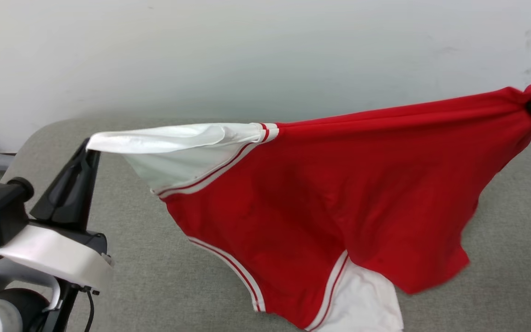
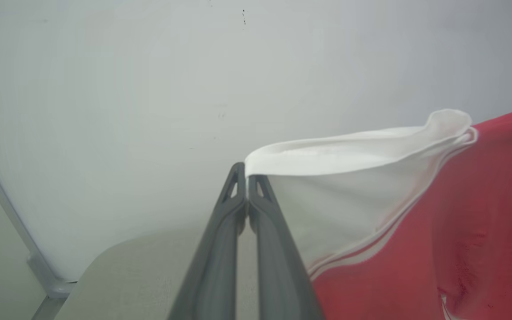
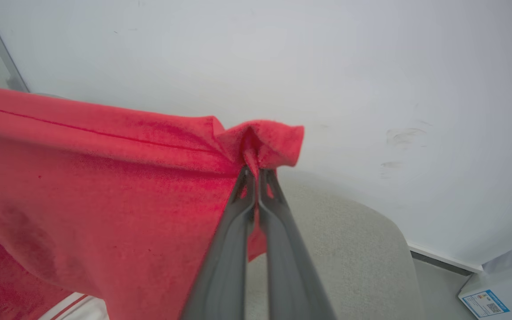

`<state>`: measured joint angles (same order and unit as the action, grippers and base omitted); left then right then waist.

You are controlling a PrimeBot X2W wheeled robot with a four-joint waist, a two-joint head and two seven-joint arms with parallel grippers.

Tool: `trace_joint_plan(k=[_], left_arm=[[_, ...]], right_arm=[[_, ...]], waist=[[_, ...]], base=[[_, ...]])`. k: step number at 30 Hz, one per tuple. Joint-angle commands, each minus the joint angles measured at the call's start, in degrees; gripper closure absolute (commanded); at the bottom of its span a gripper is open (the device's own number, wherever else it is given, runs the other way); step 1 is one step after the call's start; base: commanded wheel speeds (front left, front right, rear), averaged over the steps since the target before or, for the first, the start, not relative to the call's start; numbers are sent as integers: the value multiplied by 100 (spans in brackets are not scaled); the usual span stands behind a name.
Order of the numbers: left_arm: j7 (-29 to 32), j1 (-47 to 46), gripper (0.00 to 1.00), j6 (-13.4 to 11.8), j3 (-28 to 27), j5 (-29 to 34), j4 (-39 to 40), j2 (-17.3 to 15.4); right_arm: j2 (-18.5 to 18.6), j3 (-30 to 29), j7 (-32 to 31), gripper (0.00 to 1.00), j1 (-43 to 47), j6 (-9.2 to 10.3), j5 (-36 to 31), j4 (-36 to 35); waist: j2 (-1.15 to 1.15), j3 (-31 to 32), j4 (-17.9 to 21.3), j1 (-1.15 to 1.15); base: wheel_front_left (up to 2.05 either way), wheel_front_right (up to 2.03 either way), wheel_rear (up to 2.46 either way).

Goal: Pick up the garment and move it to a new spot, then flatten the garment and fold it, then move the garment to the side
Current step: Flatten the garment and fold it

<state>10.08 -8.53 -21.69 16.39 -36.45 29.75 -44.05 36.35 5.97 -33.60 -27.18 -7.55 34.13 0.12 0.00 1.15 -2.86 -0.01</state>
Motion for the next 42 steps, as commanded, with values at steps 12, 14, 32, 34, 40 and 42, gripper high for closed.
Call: trace_joint_plan(k=[12, 14, 32, 34, 40, 42], left_arm=[[-802, -668, 100, -40, -802, 63, 363, 25], [-884, -1005, 100, 13, -1014, 44, 341, -67], [-563, -4674, 100, 1155, -844, -106, -1603, -521], [-545, -5293, 100, 1331, -673, -14, -1983, -476], [-657, -7102, 100, 1801, -87, 471, -3347, -103], [-743, -7647, 100, 1924, 80, 645, -3857, 50]], right_arm=[[-375, -963, 334, 100, 170, 12, -377, -1100], [-452, -1060, 373, 100, -5, 13, -465, -1185], [-173, -536, 1224, 100, -2834, 20, -1133, -1], [-178, -395, 1372, 100, -3294, 20, -1238, 315], [-257, 49, 1868, 100, -4640, 20, -1562, 1429], [-292, 176, 2041, 100, -5059, 21, -1690, 1828]], waist=[[0, -22, 227, 1], [0, -90, 262, 1], [0, -1915, 401, 1], [0, -2184, 383, 1], [0, -2901, 303, 1], [0, -3106, 284, 1]], base=[[0, 0, 0], [0, 0, 0], [0, 0, 0], [0, 0, 0], [0, 0, 0], [0, 0, 0]])
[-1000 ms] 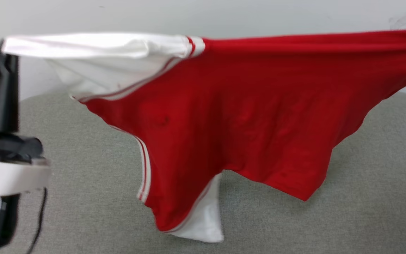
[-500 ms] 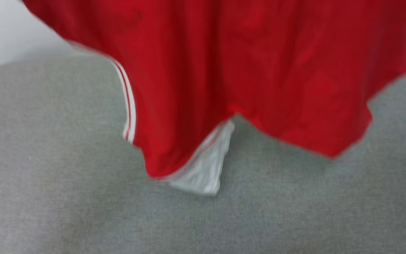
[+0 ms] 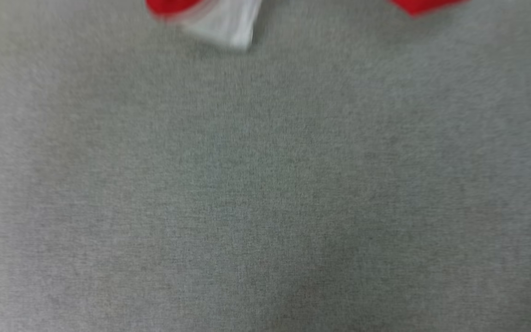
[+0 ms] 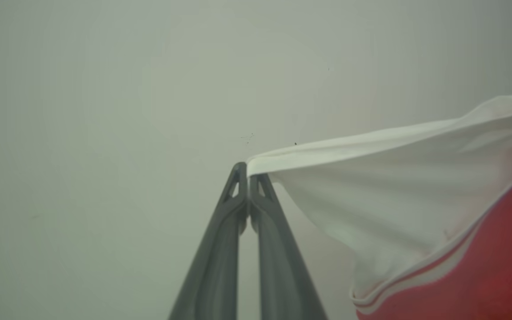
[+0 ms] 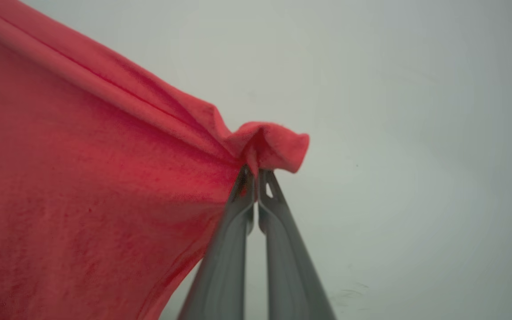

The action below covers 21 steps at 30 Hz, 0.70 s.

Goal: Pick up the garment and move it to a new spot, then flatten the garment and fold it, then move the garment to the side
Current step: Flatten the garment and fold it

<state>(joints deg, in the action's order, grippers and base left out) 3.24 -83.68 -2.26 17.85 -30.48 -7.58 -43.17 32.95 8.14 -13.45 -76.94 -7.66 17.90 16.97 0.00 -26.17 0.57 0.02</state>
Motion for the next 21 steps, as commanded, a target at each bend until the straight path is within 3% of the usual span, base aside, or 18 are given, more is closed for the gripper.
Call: trace_joint_plan(k=[1, 11, 21], left_arm=[[-99, -409, 100, 25, 11, 137, -385, 38], [-1078, -2088, 100, 85, 410, 707, -2493, 829], [-1780, -1430, 100, 382, 693, 617, -3385, 1573]], right_arm=[[23, 8, 118, 100, -304, 32, -131, 342], [-513, -210, 1284, 100, -1834, 46, -916, 2413], [-1107, -384, 2457, 100, -1543, 24, -1450, 3753]], waist=[[0, -475, -66, -2], [0, -1180, -175, -2], [0, -1265, -352, -2]], base=[[0, 0, 0], [0, 0, 0], [0, 0, 0]])
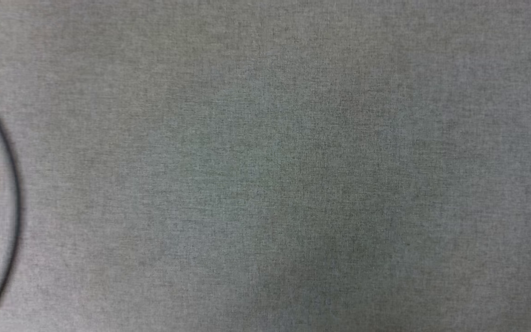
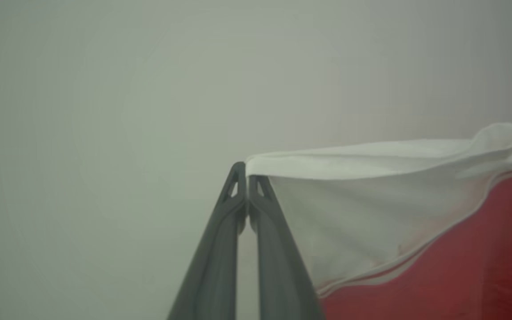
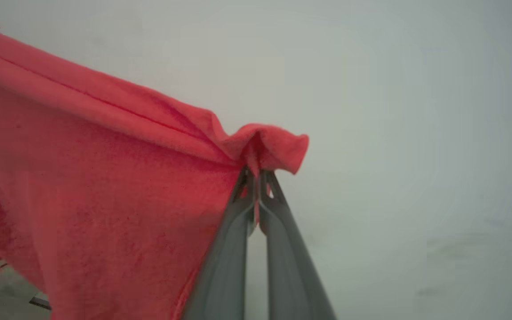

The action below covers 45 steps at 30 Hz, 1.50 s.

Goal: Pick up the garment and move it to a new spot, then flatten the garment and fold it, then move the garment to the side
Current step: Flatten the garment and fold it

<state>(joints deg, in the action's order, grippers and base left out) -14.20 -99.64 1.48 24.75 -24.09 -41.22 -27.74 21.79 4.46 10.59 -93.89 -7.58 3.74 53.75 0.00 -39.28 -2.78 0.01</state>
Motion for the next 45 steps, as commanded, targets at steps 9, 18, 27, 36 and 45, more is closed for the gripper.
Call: trace_joint_plan(k=[9, 18, 27, 36, 45], left_arm=[[-108, 2131, 100, 124, -50, -206, 591, 438], [-106, 4842, 100, -6, 79, -428, 1375, 464], [125, 6769, 100, -302, 218, -731, 1949, 337], [635, 8239, 100, -573, 397, -959, 2675, 42], [1440, 9255, 100, -545, 727, -1252, 3404, -311]], right_arm=[[-122, 144, 445, 100, 1431, 15, 161, 395], [-126, 705, 460, 100, 3489, 14, 881, -355], [7, 1472, 459, 100, 5025, 14, 1831, -857], [344, 2328, 338, 100, 6061, 13, 2870, -1232], [670, 2673, 252, 100, 6856, 13, 3589, -1307]], waist=[[0, 697, -95, -1], [0, 1759, -174, -1], [0, 2480, -257, -1], [0, 3065, -411, -1], [0, 3563, -479, -1]], base=[[0, 0, 0], [0, 0, 0], [0, 0, 0], [0, 0, 0], [0, 0, 0]])
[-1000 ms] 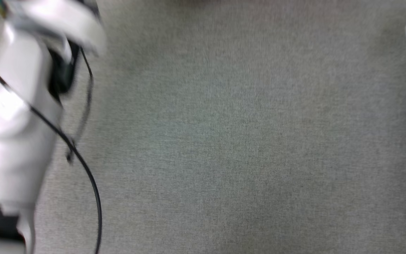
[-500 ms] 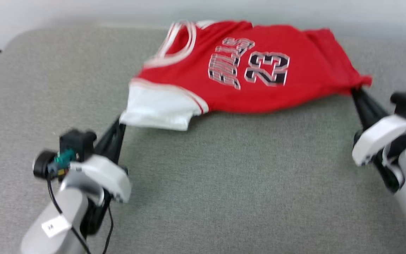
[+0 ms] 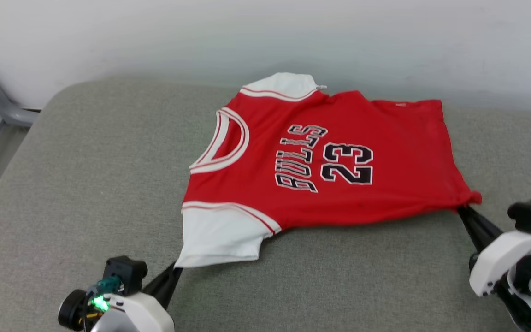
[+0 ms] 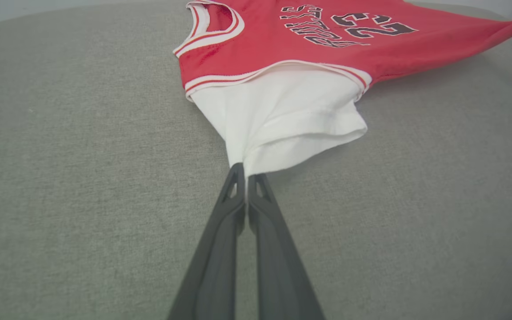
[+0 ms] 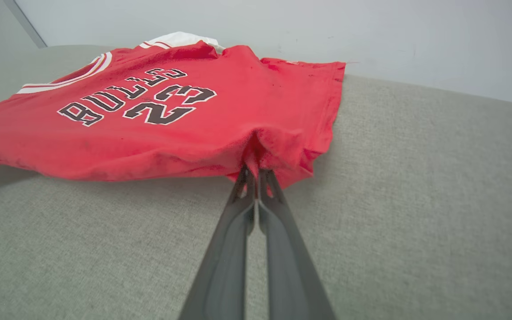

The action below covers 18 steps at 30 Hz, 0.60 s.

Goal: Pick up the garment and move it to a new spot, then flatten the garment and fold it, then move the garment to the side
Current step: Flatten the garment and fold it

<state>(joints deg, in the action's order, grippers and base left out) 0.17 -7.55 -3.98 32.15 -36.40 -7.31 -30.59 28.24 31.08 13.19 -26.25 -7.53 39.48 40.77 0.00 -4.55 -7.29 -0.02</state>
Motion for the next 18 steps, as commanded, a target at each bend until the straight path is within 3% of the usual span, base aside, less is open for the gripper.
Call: trace_joint_plan(k=[1, 10, 18], left_arm=[[100, 145, 100, 4, 21, -55, 99, -73], [1125, 1040, 100, 228, 386, -565, 1103, -628], [1617, 1624, 100, 216, 573, -878, 1805, -994]], right_arm=[[56, 42, -32, 100, 190, 9, 88, -19], [489, 254, -296, 100, 1112, 9, 918, -512], [993, 277, -604, 100, 2060, 9, 1592, -1365]], waist=[[0, 146, -33, 2], [0, 585, -46, 2], [0, 726, -12, 2]], base=[[0, 0, 0], [0, 0, 0], [0, 0, 0]])
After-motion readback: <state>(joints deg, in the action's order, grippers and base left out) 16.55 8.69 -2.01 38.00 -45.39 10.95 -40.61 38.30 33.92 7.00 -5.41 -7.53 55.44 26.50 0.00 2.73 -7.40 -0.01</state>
